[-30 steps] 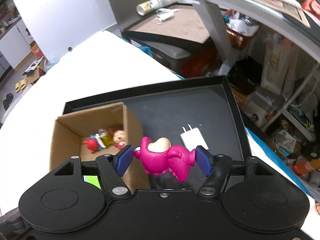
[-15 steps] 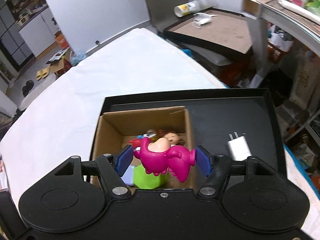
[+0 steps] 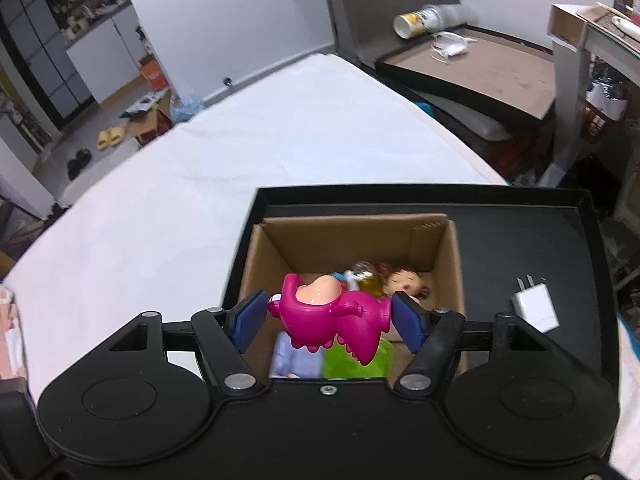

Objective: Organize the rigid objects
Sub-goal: 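Carry the pink figure into the box and open the right tool, then move the right tool to the white USB charger and grasp it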

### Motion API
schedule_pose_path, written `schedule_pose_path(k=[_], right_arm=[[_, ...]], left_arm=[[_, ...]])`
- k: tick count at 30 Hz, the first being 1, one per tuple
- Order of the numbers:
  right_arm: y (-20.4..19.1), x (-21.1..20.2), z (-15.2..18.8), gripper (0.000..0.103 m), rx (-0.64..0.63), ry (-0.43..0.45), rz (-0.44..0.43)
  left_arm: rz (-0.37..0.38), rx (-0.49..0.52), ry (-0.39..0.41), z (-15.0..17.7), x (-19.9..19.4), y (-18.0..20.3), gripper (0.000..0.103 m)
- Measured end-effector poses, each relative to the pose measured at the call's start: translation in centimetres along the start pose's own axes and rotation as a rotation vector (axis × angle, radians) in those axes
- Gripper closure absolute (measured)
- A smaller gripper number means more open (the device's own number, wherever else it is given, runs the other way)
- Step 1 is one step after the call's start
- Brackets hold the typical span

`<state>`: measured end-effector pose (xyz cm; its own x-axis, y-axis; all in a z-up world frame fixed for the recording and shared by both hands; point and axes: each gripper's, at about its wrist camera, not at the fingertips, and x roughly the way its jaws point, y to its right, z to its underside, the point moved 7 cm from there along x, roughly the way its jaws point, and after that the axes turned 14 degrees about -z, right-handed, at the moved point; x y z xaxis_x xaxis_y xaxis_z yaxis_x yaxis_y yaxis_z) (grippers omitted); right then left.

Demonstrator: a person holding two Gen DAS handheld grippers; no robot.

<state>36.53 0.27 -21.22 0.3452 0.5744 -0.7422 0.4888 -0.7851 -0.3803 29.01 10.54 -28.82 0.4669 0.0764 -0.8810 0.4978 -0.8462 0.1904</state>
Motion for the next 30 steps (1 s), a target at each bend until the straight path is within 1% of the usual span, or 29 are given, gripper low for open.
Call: schedule_pose_path(k=[1,3,9,18,30], right_arm=[[-0.2,-0.1,0.0,0.031,-0.008,0.004,-0.007],[-0.4,-0.3,-0.1,0.028,-0.023,0.012,-0.009],[0.6,-1.5,0.0,0.026,-0.010,0.015,0.002],[2.6,-4.4,0.7,0.023,-0.001,0.037,0.040],[6.7,-7.1,2.0,0.022,0.033,0.042,0.099]], left_arm=[[0.000,0.000,0.000,0.0,0.0,0.0,0.083],[-0.001,0.000,0.000,0.0,0.0,0.0,0.083],[0.000,-0.002,0.001,0.0,-0.1,0.0,0.083],[-0.002,0.000,0.003,0.1,-0.2,0.1,0.083],[-0.006,0.003,0.010,0.0,-0.4,0.2,0.083]])
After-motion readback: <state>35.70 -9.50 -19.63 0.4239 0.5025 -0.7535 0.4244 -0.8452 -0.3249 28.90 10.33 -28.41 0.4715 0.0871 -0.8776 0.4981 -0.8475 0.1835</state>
